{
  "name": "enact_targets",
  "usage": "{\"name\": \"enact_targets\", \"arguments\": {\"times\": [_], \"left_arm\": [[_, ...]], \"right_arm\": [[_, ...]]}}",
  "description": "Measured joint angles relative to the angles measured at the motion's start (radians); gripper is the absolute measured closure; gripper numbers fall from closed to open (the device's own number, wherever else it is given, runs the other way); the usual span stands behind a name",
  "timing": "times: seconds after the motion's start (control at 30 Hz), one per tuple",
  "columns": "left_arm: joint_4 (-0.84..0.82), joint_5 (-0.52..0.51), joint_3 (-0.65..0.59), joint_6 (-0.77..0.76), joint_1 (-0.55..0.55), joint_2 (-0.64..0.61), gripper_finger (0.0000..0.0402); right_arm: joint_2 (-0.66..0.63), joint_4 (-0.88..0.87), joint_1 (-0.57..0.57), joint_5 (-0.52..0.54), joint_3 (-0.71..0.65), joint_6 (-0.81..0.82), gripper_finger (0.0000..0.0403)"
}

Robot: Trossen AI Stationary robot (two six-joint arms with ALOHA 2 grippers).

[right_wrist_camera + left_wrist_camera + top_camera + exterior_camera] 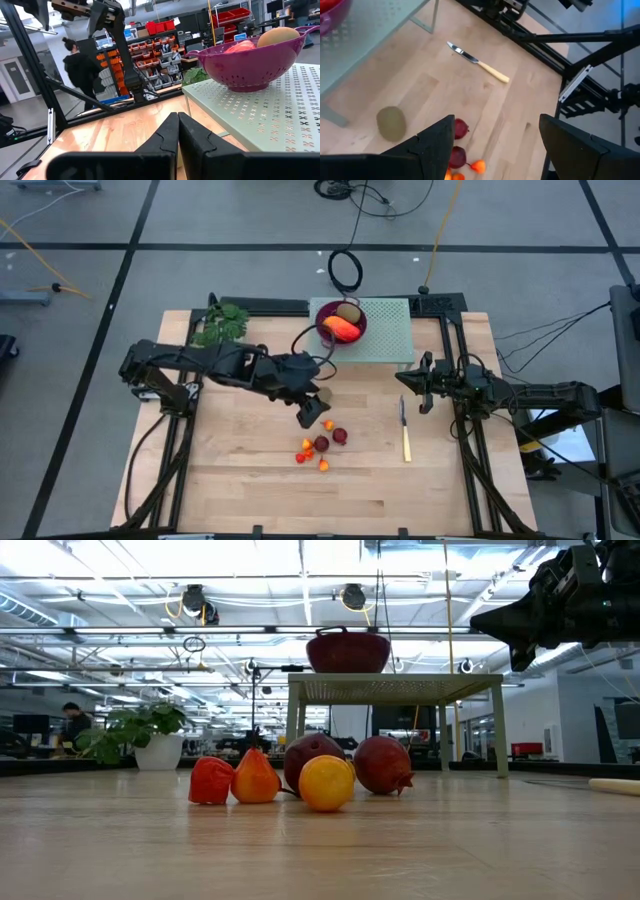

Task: Pick & Place Fruit
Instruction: Put the kiwi into the dark red colander on the shelf

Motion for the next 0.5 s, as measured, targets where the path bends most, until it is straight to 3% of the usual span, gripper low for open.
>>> {"name": "enact_targets", "arguments": {"times": [0.27, 0.5], "left_arm": [[-0.019, -0.009, -0.003, 0.016, -0.011, 0.082, 0.0112], [-0.052, 0.076, -0.004, 0.019, 0.003, 0.184, 0.0112]], "right_arm": [[0.000, -0.001, 0.000, 0.001, 0.000, 0.000, 0.0399], [0.000, -0.008, 0.000, 0.000, 0.000, 0.000, 0.0399]]}}
